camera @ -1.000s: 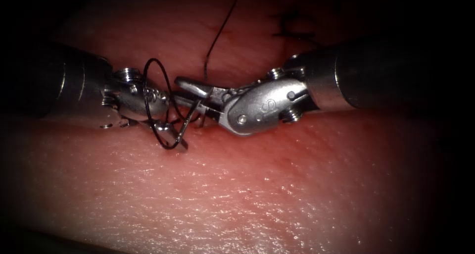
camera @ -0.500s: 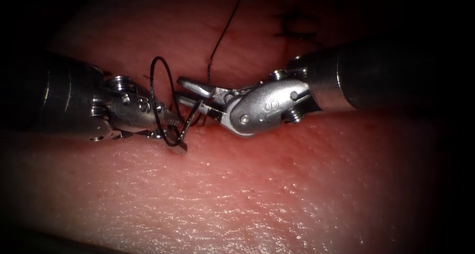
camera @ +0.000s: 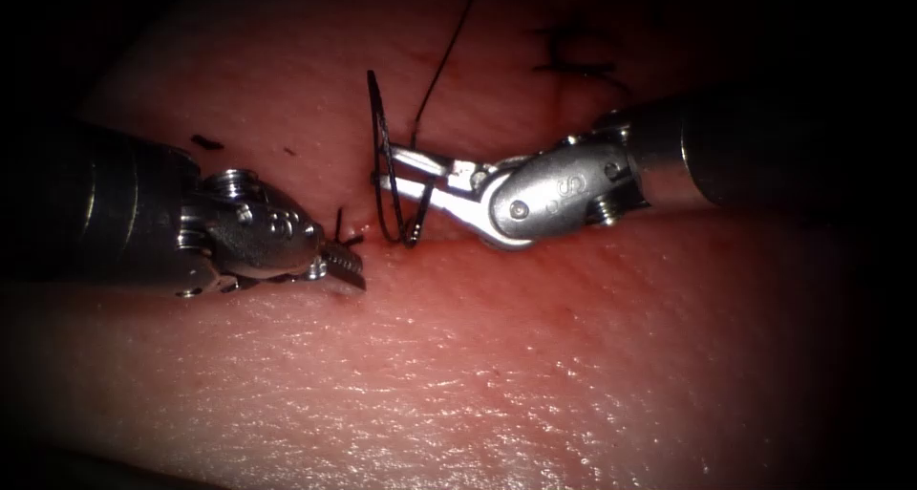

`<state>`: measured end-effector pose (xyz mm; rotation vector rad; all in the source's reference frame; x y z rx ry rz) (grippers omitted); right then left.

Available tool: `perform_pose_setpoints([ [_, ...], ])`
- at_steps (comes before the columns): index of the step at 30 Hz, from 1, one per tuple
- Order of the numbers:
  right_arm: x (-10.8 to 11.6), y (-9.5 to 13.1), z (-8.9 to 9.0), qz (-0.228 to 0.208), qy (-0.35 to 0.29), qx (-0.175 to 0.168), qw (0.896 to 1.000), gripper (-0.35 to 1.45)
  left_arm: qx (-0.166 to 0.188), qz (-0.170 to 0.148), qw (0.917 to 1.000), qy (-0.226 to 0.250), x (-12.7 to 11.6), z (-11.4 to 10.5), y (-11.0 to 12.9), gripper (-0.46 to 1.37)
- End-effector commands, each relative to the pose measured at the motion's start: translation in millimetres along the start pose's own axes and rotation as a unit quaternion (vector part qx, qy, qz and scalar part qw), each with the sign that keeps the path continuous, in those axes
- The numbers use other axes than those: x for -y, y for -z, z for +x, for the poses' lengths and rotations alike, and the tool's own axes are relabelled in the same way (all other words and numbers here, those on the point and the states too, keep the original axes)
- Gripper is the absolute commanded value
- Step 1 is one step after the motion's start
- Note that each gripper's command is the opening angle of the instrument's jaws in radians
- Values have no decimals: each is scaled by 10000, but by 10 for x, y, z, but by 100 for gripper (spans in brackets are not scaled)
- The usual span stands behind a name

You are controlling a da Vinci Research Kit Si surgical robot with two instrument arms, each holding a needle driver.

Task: Wound Closure
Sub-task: Throw suture through skin below wound

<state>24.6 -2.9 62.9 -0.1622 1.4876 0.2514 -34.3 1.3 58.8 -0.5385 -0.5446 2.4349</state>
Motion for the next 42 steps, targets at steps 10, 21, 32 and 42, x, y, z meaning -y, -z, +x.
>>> perform_pose_setpoints([
  [10, -11, -3, -5, 120, -271, 4, 9996, -35, -582, 103, 9983, 21, -20, 11, -16, -21],
  [21, -21, -7, -8, 30, -512, 53, 9987, -35, -1052, 194, 9942, 127, -29, -7, -22, -30],
  [32, -24, -10, -4, 16, -623, 60, 9980, -35, -1126, 243, 9933, 127, -33, -24, -35, -35],
  [42, -22, -17, 7, 243, -509, -66, 9984, -35, -1140, 182, 9933, 35, -32, -36, -55, -35],
])
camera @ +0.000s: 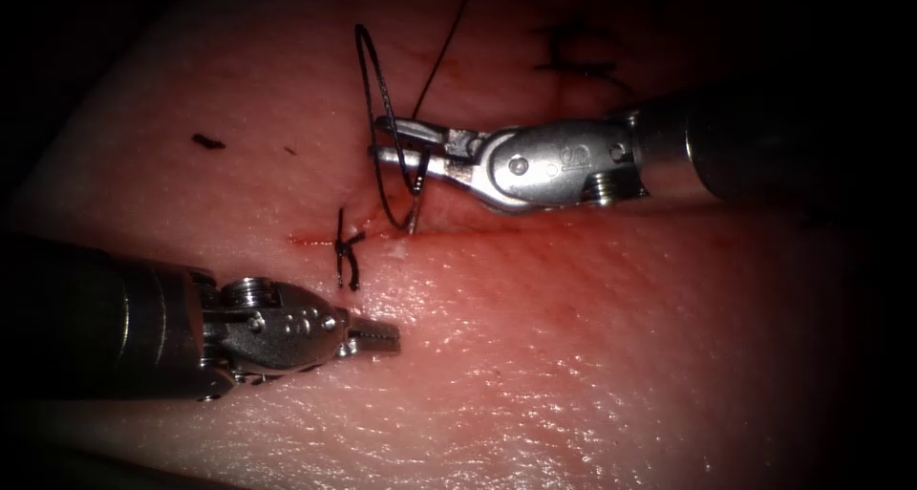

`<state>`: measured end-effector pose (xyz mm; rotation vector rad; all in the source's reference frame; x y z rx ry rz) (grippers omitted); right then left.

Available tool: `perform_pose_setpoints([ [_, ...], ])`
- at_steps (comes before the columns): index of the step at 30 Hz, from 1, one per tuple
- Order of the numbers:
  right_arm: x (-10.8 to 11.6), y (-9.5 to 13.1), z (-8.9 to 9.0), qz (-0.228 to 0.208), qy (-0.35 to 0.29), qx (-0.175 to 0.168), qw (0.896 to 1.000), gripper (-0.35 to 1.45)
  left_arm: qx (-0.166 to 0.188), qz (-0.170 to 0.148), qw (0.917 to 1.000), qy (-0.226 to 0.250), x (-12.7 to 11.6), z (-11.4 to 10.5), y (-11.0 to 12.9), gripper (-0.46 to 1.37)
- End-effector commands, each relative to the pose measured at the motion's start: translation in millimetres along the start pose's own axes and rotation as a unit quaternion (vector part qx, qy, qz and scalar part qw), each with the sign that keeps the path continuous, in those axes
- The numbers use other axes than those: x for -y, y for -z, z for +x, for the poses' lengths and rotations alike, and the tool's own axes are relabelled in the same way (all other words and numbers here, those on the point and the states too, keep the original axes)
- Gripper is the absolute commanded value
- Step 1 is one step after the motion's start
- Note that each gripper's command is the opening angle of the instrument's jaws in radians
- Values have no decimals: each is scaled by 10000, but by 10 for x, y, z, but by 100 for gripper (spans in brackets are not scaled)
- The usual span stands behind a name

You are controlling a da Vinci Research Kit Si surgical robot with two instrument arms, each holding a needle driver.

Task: Wound Closure
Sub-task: Throw suture through skin below wound

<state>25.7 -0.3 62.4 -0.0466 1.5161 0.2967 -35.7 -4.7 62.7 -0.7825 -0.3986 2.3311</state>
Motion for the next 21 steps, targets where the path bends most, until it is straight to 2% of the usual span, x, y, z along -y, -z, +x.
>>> perform_pose_setpoints([
  [1, -1, 0, 0, 3, 8, -5, 10000, -35, -1, -26, 10000, -5, 0, 0, 0, -35],
  [12, -10, -7, -5, 39, 43, 6, 10000, -35, -3, -58, 10000, -33, -2, -17, 5, -35],
  [21, -20, -22, -9, 310, -351, -6, 9989, -35, -7, -70, 10000, -68, -3, -29, 5, -35],
])
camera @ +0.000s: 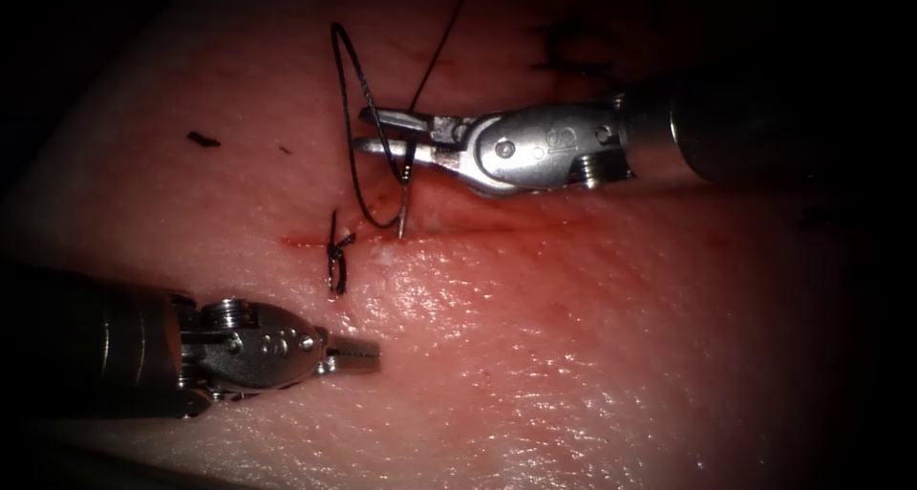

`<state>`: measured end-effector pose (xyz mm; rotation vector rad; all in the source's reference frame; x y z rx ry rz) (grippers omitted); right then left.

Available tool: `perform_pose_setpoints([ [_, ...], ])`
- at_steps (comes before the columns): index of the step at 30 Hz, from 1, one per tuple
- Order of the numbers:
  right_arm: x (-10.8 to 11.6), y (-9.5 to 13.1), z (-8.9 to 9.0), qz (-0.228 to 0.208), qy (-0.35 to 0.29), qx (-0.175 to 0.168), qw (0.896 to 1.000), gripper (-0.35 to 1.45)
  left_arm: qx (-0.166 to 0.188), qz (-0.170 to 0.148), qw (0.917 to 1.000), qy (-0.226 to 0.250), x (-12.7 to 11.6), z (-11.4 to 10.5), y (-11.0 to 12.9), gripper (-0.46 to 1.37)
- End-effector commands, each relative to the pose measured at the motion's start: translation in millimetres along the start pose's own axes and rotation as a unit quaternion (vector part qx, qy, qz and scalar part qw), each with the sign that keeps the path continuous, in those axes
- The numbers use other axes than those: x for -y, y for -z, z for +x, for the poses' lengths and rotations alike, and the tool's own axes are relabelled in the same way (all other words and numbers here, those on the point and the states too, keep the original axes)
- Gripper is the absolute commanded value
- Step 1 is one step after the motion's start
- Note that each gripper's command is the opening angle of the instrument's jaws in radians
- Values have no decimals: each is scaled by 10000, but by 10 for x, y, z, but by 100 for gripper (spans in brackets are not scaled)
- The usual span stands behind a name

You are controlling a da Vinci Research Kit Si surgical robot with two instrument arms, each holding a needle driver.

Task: Wound Closure
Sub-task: Throw suture through skin below wound

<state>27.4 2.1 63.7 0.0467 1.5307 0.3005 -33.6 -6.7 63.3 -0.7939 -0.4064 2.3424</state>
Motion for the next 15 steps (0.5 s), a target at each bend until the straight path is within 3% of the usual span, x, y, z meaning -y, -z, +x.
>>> perform_pose_setpoints([
  [1, 1, -1, 0, 42, -46, 13, 10000, -35, 0, -18, 10000, -3, 0, 0, -1, -35],
  [7, 0, -14, -2, 304, -404, 56, 9987, -35, -1, -22, 10000, -7, 2, -1, -2, -35],
  [15, -2, -5, -1, -4, -583, 233, 9980, -35, -2, -12, 10000, 14, 3, -2, -5, -35],
])
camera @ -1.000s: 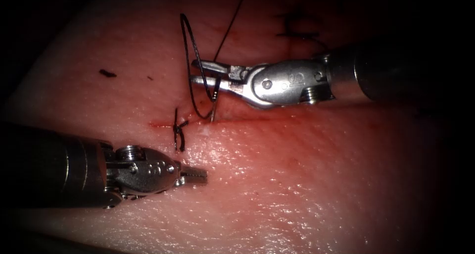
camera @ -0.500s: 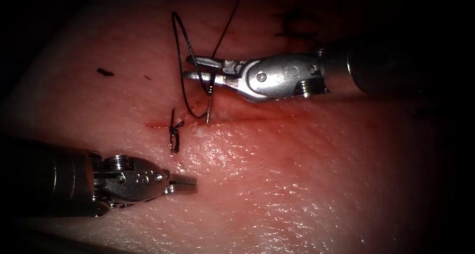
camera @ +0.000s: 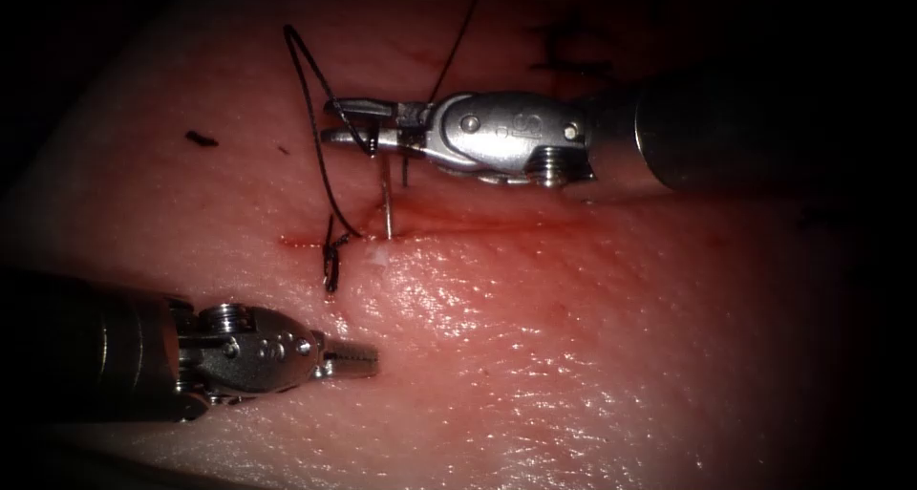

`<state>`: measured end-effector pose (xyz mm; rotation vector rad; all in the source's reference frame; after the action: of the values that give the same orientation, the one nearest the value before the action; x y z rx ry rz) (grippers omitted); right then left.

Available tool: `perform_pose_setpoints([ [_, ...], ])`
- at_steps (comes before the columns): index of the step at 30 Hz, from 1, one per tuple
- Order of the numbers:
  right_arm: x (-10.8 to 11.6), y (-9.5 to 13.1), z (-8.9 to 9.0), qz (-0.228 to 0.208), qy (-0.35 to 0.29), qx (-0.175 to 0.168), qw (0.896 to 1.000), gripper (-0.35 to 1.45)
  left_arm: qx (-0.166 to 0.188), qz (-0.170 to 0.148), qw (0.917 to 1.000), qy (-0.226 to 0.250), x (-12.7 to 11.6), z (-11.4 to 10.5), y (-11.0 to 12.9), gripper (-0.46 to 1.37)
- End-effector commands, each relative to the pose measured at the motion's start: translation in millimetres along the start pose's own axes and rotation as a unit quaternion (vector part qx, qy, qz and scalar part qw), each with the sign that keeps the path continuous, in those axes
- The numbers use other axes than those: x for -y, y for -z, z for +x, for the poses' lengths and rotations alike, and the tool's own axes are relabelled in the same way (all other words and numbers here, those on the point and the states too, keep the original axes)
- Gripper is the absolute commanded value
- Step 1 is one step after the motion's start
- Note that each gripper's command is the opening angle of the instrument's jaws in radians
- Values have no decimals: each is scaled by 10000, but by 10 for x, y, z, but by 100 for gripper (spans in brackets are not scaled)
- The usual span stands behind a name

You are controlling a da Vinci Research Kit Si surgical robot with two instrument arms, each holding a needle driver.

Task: Wound Closure
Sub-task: Throw suture through skin below wound

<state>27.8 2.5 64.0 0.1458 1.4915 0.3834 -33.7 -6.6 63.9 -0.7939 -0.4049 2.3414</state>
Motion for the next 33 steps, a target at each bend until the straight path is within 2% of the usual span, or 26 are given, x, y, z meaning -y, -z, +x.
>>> perform_pose_setpoints([
  [1, 0, 2, 1, -95, -98, 60, 9999, -35, 1, -15, 10000, 9, 0, -1, -1, -35],
  [11, -7, 4, -2, -414, -858, 268, 9951, -35, -1, -15, 10000, 27, -2, -5, -2, -35],
  [21, 0, -3, -7, 77, -1512, 254, 9881, -35, -1, -28, 10000, 14, 0, -7, 0, -35],
  [26, 4, -7, -13, 147, -2145, 259, 9763, -35, -1, -30, 10000, 11, 0, -8, 0, -35],
  [29, 7, -7, -17, 122, -2702, 302, 9623, -35, -1, -31, 10000, 9, 0, -8, 1, -35],
  [31, 7, -7, -18, 84, -2895, 364, 9564, -35, -1, -30, 10000, 8, 0, -9, 1, -35],
  [33, 8, -7, -19, 34, -3224, 440, 9456, -35, -1, -26, 10000, 8, 0, -9, 0, -35],
])
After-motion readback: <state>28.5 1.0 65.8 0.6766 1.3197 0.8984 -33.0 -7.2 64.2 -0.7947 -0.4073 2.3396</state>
